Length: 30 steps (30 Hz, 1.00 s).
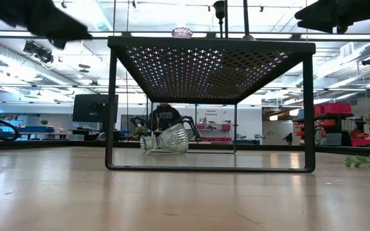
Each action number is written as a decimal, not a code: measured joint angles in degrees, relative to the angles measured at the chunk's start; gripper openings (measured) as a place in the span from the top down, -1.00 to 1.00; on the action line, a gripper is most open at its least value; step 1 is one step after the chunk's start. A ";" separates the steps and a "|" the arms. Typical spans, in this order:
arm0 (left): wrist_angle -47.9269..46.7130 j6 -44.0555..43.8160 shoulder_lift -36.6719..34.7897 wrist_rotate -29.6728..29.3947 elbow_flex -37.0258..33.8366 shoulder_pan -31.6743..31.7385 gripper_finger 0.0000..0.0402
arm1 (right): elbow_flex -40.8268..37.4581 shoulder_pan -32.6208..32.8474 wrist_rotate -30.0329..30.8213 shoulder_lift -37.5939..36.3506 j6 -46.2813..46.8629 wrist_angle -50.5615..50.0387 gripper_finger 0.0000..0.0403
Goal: Pick & Place candle stick holders
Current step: Put the green glass candle holder on the shelf
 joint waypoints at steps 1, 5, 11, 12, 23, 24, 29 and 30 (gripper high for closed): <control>0.18 -0.40 0.00 -0.02 -0.90 0.00 0.28 | 0.00 0.00 -0.08 0.00 0.91 0.02 -0.49; 7.50 -1.99 0.02 -0.62 -5.55 0.00 0.28 | 0.00 0.01 -1.43 0.00 3.77 0.02 -0.49; 25.35 1.03 0.06 -4.18 -12.18 -0.02 0.28 | 0.00 0.02 -2.10 0.15 3.80 -0.06 -0.49; 26.33 0.93 0.05 -5.93 -13.11 -0.02 0.28 | 0.00 0.02 -2.10 0.15 3.75 0.00 -0.49; 30.36 -8.27 7.62 -8.36 -19.74 0.00 0.28 | 0.00 0.02 -2.13 0.31 5.26 0.48 -0.49; 30.53 -8.98 8.81 -8.36 -19.80 0.00 0.28 | 0.00 0.02 -2.34 0.34 5.26 0.49 -0.49; 36.20 -8.00 16.37 -9.13 -19.78 0.01 0.28 | 0.00 0.02 -5.62 0.42 5.26 0.53 -0.49; 37.51 -7.93 17.96 -9.08 -19.78 0.13 0.28 | 0.00 0.02 -6.32 0.42 5.26 0.53 -0.49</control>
